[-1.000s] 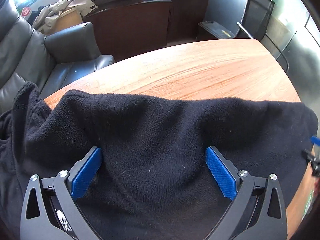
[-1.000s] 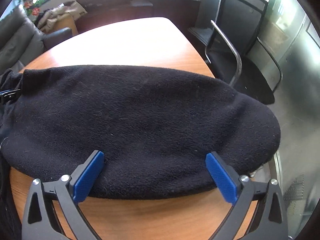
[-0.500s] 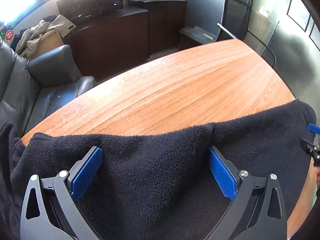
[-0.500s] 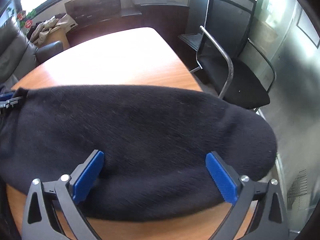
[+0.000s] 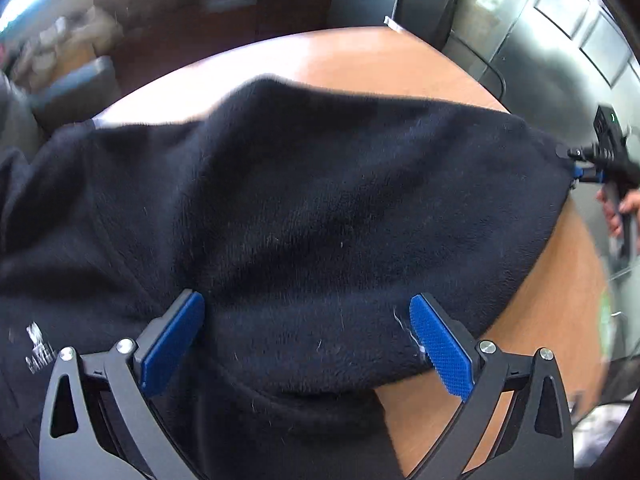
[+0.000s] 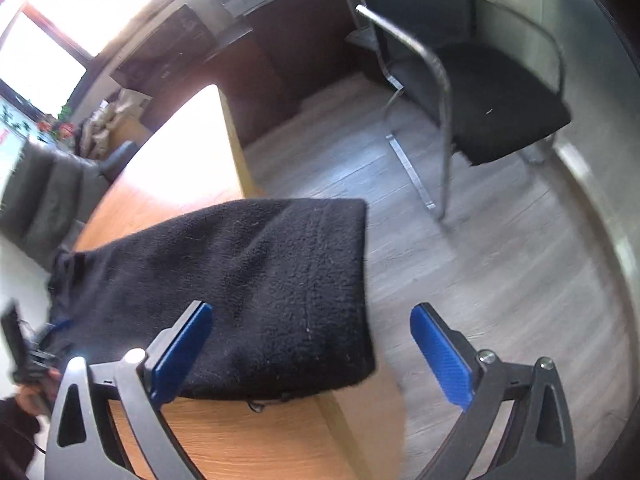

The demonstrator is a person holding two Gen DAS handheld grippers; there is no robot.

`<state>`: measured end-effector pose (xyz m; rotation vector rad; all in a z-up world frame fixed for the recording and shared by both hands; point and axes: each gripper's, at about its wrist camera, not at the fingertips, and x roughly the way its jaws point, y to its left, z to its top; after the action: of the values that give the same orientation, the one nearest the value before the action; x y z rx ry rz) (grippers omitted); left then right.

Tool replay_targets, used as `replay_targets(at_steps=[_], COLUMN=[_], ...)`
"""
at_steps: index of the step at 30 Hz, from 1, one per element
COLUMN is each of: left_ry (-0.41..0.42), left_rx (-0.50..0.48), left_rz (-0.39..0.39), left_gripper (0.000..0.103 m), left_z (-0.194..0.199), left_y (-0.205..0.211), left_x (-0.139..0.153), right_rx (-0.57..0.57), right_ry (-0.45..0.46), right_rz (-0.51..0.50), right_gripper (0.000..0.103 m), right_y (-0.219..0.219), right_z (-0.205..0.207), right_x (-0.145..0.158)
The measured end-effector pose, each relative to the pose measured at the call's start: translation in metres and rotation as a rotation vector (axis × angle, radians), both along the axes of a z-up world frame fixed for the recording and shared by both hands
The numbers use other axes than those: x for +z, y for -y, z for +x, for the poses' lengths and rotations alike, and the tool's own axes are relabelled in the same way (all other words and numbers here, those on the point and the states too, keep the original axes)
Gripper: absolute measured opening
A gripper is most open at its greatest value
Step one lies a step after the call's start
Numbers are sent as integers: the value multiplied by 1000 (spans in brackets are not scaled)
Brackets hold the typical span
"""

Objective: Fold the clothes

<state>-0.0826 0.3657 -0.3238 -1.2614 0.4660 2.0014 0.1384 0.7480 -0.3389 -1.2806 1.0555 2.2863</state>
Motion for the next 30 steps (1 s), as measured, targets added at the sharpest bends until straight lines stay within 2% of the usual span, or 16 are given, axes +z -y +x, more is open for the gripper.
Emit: replay_targets(at_steps=[1,4,7,8,10,14,17,20,22,24,26,30], left_ry=[-13,-21,9,21,0,-20,-30,-68,-85,-83,-83,-71], left_rx=[2,-1,1,7,22,66,128,206,281,356,404,465], left_rz=[-6,-5,-11,-2,45,64,77,90,104,122,125,111], left_gripper=[103,103,103,103,103,103,103,103,103,103,103,103], left_z=[3,1,3,5,10,24,26,29,26,25,24,40], left_y=[-1,-1,4,9,29,82,139,208,254,307,348,427], left_x=[-2,0,6,12,27,41,59,88,100,111,114,113], right_rx=[13,71,119,136,175,288,419,570,668,754,826,915], right_ry=[-17,-33,-121,-158,-240,-415,-516,-565,-581,-563,-529,-448], right_rz=[-37,39,98,120,165,265,336,388,395,414,414,370], right_gripper=[55,22,13,12,11,11,11,11,11,11,11,11], right_y=[5,21,35,42,60,120,195,291,360,425,479,572], right_z=[-3,-9,-12,-15,-25,-56,-92,-137,-172,-210,-243,-305], right_x=[-1,21,65,84,129,226,287,325,334,326,305,231])
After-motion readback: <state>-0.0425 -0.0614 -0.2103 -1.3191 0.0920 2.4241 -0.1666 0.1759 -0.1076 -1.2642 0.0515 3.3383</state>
